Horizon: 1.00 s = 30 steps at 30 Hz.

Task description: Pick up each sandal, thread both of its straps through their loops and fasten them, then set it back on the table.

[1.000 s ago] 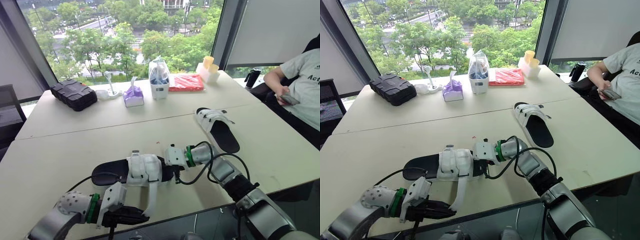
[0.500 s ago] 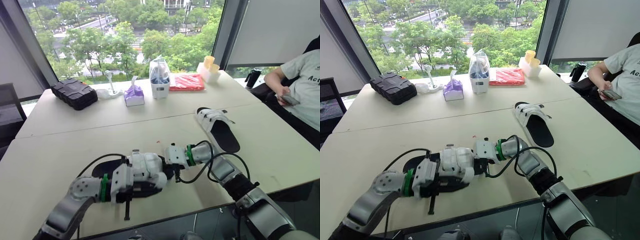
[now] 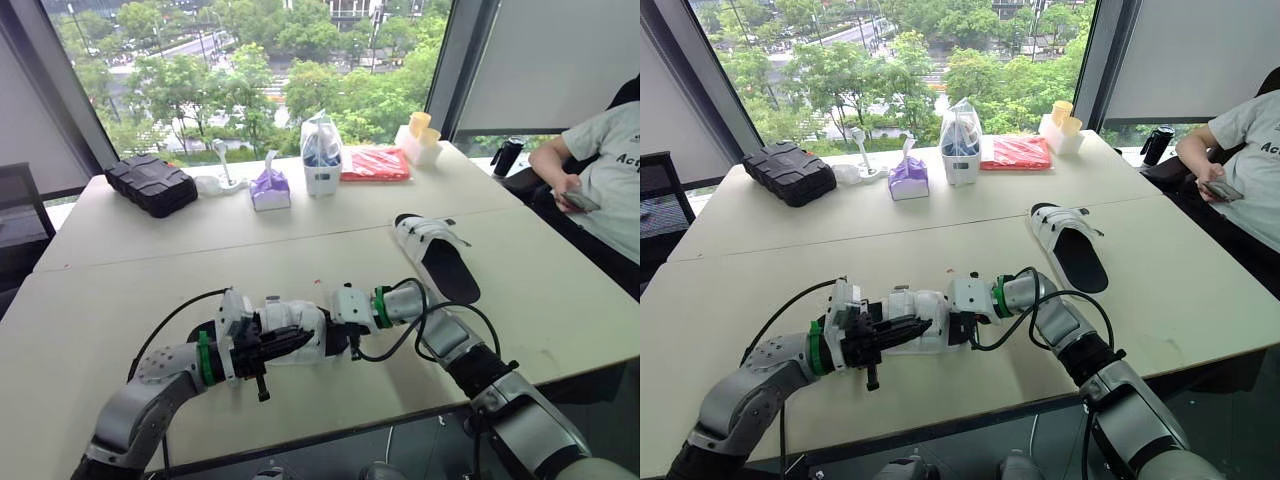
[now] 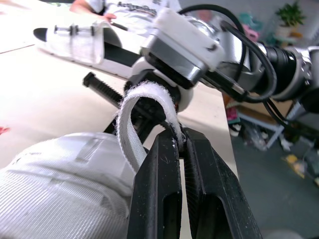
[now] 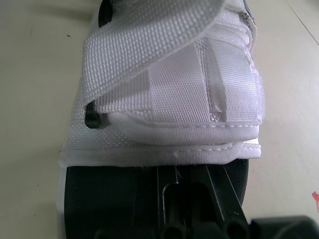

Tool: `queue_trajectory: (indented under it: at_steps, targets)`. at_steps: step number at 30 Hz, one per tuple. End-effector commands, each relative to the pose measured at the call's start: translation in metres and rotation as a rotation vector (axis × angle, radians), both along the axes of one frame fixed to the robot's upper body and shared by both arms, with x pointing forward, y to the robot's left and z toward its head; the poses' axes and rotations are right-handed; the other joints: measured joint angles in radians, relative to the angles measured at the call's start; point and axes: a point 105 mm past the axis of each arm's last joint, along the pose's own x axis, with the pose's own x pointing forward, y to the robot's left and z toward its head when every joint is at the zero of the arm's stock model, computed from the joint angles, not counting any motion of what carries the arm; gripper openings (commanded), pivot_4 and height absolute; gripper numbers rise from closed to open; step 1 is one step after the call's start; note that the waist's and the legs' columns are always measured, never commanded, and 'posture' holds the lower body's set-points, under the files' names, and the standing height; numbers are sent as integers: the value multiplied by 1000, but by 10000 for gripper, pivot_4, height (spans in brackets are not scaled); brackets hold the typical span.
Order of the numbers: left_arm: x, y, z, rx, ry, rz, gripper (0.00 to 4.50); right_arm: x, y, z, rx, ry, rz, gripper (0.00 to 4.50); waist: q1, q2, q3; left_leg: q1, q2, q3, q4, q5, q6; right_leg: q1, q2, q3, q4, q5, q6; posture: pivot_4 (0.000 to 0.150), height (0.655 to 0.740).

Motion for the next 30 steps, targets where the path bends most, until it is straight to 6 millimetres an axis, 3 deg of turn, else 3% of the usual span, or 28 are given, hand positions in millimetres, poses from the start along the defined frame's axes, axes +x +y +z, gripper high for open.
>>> queue_trajectory:
  at_steps: [1,12,15,21,22,30]
  targets:
    - [4,9,17,-57,-4,76,872,2,-23,-36,-129,80,-84,0,0,0,0,0,0,0,0,0,0,0,0,0,0,0,0,1500,7400]
    - [32,2,26,-270,259,204,872,6,-22,-35,-130,70,-86,0,0,-2,2,0,0,0,1,0,0,0,0,0,2,0,0,1500,7400]
    - [35,-1,29,-314,327,202,10453,7,-22,-34,-130,68,-84,0,0,-2,2,0,-1,-1,1,0,0,0,1,-1,2,0,0,1500,7400]
    - [42,1,30,-349,415,228,42176,8,-22,-33,-131,64,-83,0,0,-2,2,1,-1,-1,1,0,-1,1,1,-1,2,0,0,1500,7400]
    - [45,3,32,-358,415,241,44256,9,-22,-33,-131,63,-84,0,0,-2,2,0,-1,-1,1,0,-1,1,1,-1,2,0,0,1500,7400]
    - [64,27,64,-544,428,352,44256,8,-22,-34,-127,64,-86,0,0,-4,2,1,-1,-1,1,1,-2,1,1,-1,2,0,1,1500,7400]
